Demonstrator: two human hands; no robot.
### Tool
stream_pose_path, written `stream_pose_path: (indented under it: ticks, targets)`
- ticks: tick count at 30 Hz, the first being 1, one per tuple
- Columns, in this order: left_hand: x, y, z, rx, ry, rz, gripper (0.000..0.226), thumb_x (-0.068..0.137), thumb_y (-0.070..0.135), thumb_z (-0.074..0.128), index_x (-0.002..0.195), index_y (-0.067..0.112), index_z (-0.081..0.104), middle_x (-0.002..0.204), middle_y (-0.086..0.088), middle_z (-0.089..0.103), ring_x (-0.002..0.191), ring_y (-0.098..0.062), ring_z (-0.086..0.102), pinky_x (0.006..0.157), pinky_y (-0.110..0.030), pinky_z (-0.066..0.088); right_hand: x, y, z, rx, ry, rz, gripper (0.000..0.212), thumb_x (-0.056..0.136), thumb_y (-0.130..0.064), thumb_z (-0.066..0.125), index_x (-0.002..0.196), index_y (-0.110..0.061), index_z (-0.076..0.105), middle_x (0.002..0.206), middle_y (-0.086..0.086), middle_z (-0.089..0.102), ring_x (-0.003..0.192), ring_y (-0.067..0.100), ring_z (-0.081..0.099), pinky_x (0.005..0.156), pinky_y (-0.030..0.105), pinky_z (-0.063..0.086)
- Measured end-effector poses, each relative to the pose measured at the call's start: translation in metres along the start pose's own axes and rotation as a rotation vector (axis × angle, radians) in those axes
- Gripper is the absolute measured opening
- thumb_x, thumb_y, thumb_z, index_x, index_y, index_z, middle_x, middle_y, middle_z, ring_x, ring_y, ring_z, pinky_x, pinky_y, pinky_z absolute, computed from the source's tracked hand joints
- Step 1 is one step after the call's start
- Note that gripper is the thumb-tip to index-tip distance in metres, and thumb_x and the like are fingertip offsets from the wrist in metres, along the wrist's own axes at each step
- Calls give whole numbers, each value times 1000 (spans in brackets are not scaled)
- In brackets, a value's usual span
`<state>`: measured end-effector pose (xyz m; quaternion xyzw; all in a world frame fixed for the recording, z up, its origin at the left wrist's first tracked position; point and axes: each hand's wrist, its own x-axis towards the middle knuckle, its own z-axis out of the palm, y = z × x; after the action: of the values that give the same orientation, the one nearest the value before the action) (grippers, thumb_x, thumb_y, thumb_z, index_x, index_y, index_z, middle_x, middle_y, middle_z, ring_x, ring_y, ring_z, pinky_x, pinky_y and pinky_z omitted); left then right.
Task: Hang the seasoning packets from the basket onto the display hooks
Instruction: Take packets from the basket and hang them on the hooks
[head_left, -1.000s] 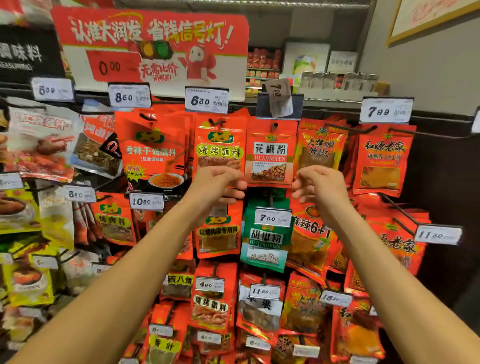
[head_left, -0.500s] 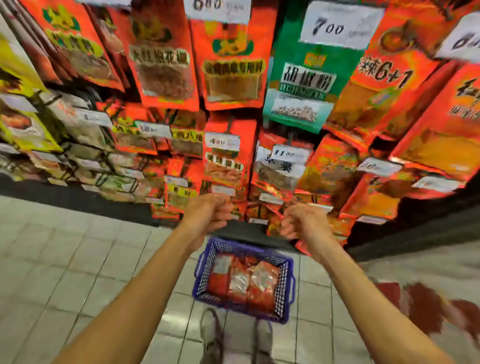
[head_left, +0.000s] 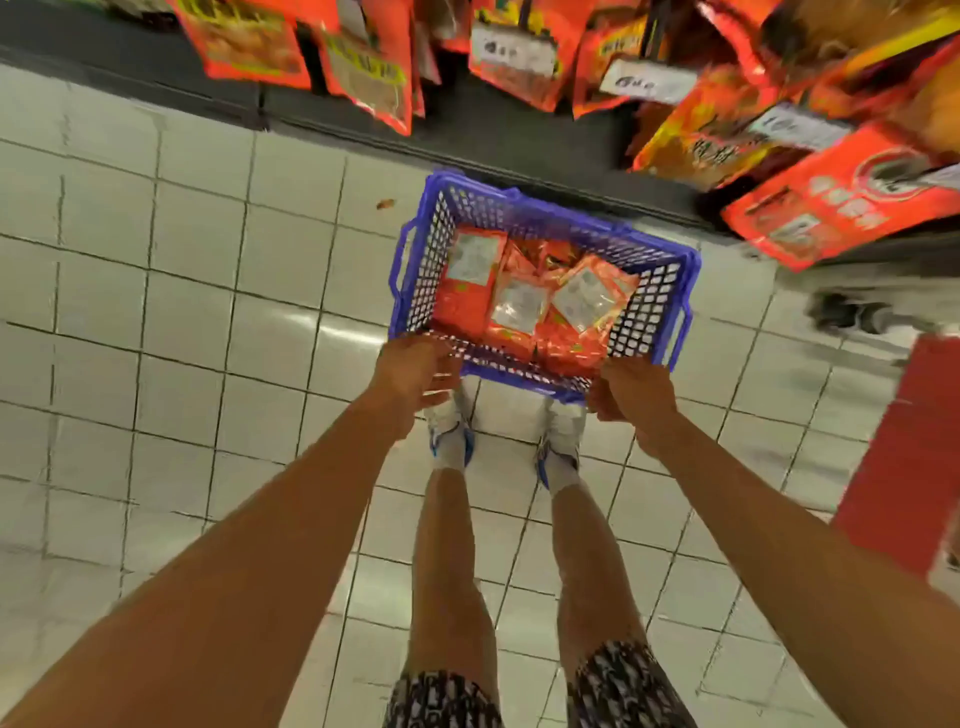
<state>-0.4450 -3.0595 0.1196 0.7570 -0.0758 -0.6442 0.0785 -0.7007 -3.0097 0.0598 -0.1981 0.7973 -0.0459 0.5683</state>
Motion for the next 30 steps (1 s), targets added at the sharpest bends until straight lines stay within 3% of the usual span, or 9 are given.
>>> stream_pose_path:
  ticks: [4,8,10,13,17,21,23,26,30]
  targets:
    - [78,-18,5,61,-11,-28,15,96,16,60,109,11,64,87,-6,68,69,-20,63,65,-27,48,76,36,36,-105,23,29,20,91,-13,56,71,-15,63,57,4,66,56,23,66,60,38,57]
    - [142,-13,12,119,-64,-16,16,102,18,47,96,12,60,81,-3,63,69,-19,60,66,-27,50,138,41,65,-515,-12,-154,28,88,-18,48,63,-11,57,71,15,63,79,38,66,69,40,49]
    - [170,-8,17,123,-115,-34,27,105,17,40,83,16,55,74,-1,59,67,-17,56,62,-23,49,164,32,83,-786,0,-301,29,90,-24,45,77,-8,66,85,17,67,89,38,66,70,37,44]
    - [214,-6,20,155,-90,-2,28,103,14,46,76,16,54,63,2,60,60,-16,55,58,-22,46,207,15,117,-900,-19,-432,30,92,-25,50,112,-13,67,113,17,67,105,39,64,76,36,49]
    - [262,-14,21,263,-117,59,23,103,16,48,82,16,59,72,0,66,64,-13,61,61,-23,51,268,-10,171,-1116,17,-729,62,87,-6,60,146,-17,45,153,14,41,144,36,35,105,48,47]
    - [293,-32,20,281,-99,100,18,99,10,55,87,16,67,76,-3,71,65,-15,62,60,-26,52,318,-26,208,-1390,-34,-871,81,89,-18,67,159,-27,25,170,9,6,156,36,-4,122,61,14]
    - [299,-39,20,332,-73,117,13,98,14,59,92,18,70,83,-3,74,68,-14,66,62,-26,55,327,-21,207,-1456,-48,-904,70,91,-21,64,155,-28,36,170,7,13,156,37,0,122,63,11]
    - [303,-43,18,317,-81,105,19,99,10,55,92,19,70,78,-1,71,69,-15,65,60,-24,55,320,-15,188,-1360,-47,-975,44,95,-22,59,139,-22,59,156,6,45,150,36,26,122,54,18]
    - [305,-41,20,406,-53,264,35,91,1,56,102,32,66,88,-1,69,78,-23,63,73,-38,53,289,-26,159,-787,-123,-770,30,104,-27,52,116,-6,70,112,14,70,106,34,65,92,49,51]
